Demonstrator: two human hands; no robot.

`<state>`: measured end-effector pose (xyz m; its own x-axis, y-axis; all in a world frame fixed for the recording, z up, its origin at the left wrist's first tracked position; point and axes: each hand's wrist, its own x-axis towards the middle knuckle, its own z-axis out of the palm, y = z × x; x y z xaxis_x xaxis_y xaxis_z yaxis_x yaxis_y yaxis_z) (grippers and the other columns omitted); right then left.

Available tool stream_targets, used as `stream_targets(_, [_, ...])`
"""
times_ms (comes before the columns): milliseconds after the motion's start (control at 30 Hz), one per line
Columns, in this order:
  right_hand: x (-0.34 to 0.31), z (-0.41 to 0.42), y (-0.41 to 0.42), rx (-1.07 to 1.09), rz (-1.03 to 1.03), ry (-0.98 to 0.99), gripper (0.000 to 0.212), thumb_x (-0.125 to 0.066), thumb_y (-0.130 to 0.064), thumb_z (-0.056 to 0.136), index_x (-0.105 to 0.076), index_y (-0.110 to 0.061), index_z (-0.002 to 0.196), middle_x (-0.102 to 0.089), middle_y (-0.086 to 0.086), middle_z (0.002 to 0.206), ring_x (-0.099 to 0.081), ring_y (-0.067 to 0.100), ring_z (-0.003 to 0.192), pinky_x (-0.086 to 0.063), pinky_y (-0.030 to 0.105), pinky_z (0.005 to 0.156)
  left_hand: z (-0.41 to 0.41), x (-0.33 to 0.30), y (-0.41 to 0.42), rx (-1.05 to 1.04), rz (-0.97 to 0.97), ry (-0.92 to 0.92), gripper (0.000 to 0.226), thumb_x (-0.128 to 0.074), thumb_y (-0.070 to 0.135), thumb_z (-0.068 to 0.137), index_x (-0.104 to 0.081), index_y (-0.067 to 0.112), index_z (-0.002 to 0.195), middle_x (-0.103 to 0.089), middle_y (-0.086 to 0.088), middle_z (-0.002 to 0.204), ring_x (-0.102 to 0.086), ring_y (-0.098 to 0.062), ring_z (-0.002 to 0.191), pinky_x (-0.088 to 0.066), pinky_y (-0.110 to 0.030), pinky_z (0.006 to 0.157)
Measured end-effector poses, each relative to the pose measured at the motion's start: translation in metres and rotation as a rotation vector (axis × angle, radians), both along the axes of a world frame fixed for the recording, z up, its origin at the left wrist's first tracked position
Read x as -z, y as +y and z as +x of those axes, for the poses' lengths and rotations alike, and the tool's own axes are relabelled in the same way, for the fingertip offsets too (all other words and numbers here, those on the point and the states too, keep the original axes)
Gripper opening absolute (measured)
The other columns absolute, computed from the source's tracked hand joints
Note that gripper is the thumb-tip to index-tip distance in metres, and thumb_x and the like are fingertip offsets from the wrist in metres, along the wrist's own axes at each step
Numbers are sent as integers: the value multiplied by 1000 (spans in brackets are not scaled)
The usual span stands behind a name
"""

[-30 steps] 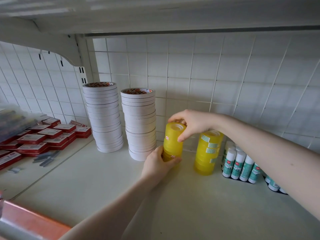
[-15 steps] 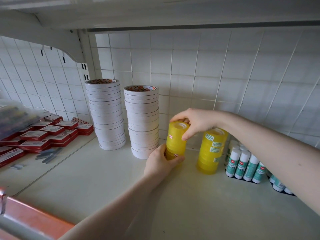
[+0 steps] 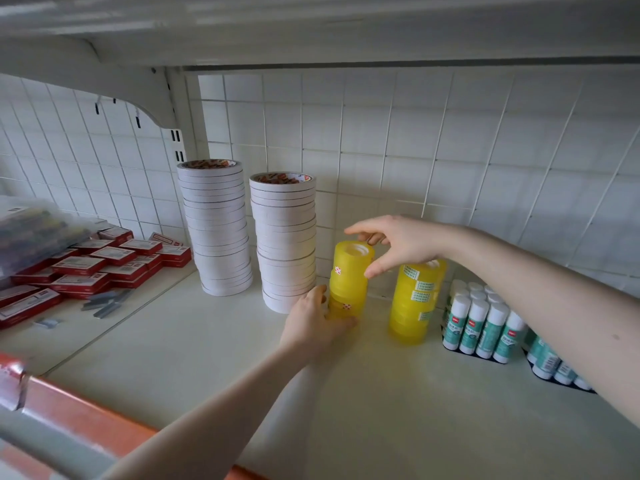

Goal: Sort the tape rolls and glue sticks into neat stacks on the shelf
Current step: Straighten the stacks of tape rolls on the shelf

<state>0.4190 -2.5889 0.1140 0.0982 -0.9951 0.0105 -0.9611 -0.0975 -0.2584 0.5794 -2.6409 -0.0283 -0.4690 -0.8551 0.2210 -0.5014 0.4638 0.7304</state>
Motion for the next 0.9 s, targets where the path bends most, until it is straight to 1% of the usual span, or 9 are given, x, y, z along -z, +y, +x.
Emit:
stream_targets(67, [-1, -3, 8, 14, -29, 36, 75, -76, -29, 77, -38, -23, 142, -49, 1, 136, -47, 12, 118, -39, 23, 94, 4, -1, 2, -17, 6, -53, 83, -74, 45, 73, -35, 14, 140, -47, -1, 135, -44, -17, 123, -39, -30, 97])
stream_targets(133, [-1, -7, 17, 46, -61, 93, 70, -72, -35, 80, -39, -25, 141, -48, 0, 137, -46, 12, 120, -37, 22, 91, 9, -3, 5, -23, 16, -90, 87, -73, 46, 74, -30, 14, 143, -43, -3, 140, -41, -18, 127, -37, -32, 101])
stream_targets(167, [0, -8, 22, 70, -74, 127, 68, -69, -38, 81, -39, -25, 141, -48, 0, 138, -46, 13, 121, -37, 23, 92, 11, -4, 7, -24, 14, -104, 88, -73, 47, 74, -30, 14, 143, -43, -3, 140, -41, -19, 127, -37, -32, 101])
stream_targets(267, [2, -12, 38, 158, -110, 191, 61, -62, -44, 86, -42, -25, 139, -48, 1, 138, -46, 16, 123, -39, 31, 99, 19, -6, 13, -24, -8, -131, 87, -73, 48, 73, -31, 14, 142, -43, -3, 140, -41, -19, 126, -37, -30, 99])
stream_targets(433, [7, -11, 72, 336, -210, 199, 54, -53, -49, 89, -46, -23, 136, -48, 3, 138, -47, 21, 123, -39, 34, 99, 31, -9, 28, -3, -52, -172, 81, -65, 50, 79, -31, 12, 140, -42, -6, 140, -38, -22, 128, -35, -33, 99])
stream_targets(533, [12, -10, 95, 455, -269, 207, 53, -49, -52, 91, -49, -22, 134, -50, 5, 135, -48, 24, 121, -40, 35, 95, 37, -11, 42, 24, -104, -213, 73, -58, 52, 83, -32, 10, 137, -41, -8, 139, -36, -24, 127, -34, -33, 98])
stream_targets(700, [31, -12, 135, 610, -245, 213, 47, -48, -47, 93, -51, -19, 132, -52, 8, 133, -48, 26, 120, -40, 35, 94, 41, -9, 69, 95, -130, -232, 74, -54, 53, 86, -28, 11, 141, -38, -7, 142, -34, -24, 130, -28, -31, 102])
stream_targets(800, [42, -20, 155, 654, -225, 213, 43, -48, -44, 93, -53, -19, 128, -56, 9, 129, -51, 27, 116, -40, 33, 88, 40, -7, 84, 117, -133, -273, 74, -51, 54, 87, -27, 10, 141, -36, -7, 142, -33, -24, 131, -27, -30, 102])
stream_targets(900, [52, -30, 170, 688, -219, 214, 42, -50, -42, 92, -54, -21, 128, -57, 9, 124, -52, 27, 114, -42, 33, 87, 33, -6, 97, 128, -125, -294, 76, -49, 56, 87, -24, 11, 143, -34, -6, 145, -31, -24, 132, -27, -31, 103])
